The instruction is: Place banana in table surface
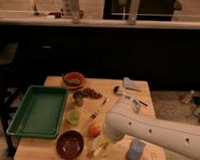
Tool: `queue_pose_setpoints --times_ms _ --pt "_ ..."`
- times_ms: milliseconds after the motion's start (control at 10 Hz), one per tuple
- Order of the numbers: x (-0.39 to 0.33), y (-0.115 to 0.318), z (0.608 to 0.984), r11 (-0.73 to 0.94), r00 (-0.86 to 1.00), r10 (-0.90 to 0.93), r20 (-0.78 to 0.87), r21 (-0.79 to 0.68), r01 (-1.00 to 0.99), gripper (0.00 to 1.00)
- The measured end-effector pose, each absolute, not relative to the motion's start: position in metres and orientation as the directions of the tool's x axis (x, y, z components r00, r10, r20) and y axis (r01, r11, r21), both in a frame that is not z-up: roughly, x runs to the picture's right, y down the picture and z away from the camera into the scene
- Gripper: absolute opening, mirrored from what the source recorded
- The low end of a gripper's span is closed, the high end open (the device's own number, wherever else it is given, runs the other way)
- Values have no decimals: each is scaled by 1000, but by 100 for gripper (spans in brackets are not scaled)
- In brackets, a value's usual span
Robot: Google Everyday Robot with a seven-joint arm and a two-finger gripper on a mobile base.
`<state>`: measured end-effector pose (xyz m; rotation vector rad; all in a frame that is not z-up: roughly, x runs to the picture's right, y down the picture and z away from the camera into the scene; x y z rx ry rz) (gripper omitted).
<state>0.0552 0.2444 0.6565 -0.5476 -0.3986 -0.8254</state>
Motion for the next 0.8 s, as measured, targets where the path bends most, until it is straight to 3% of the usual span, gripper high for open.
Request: queue_pose_setpoints --times_ms 800 --pt "60 189 665 521 581 -621 525 -277 807 1"
